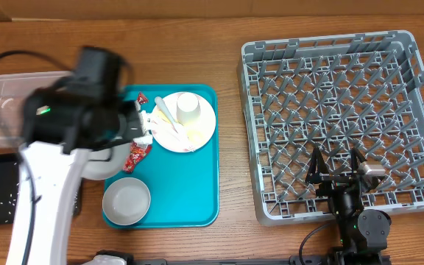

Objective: Sort waste into correct bins and load items into the dishwasher rack
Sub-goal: 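Carry the plate left and tip the food onto the black tray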

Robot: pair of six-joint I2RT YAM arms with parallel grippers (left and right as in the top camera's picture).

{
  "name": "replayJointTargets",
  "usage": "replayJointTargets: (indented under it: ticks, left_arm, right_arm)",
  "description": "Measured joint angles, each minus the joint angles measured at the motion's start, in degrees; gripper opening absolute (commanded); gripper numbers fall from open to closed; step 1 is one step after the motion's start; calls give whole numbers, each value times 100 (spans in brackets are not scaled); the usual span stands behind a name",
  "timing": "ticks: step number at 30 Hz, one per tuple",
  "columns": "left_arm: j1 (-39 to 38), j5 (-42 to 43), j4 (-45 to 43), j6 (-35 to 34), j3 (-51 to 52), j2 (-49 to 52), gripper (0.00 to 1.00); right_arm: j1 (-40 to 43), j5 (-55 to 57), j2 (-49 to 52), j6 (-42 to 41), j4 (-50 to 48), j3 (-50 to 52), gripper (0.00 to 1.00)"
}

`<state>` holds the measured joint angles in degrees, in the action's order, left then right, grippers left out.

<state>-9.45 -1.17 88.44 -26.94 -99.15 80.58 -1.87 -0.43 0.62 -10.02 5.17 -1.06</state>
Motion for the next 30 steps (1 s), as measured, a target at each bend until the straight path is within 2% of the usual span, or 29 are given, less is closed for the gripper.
replayJointTargets:
  ticks: [18,24,30]
  left_arm:
    - [2732,411,-203,76,2,-118,4]
    - [3300,828,-299,317,127,11,4]
    - [3506,1038,-721,356,404,330,4]
  right_arm:
    - [0,0,0,0,2,0,100]
    - [0,0,0,0,0,0,100]
    - [0,-2,0,0,-4,0,100]
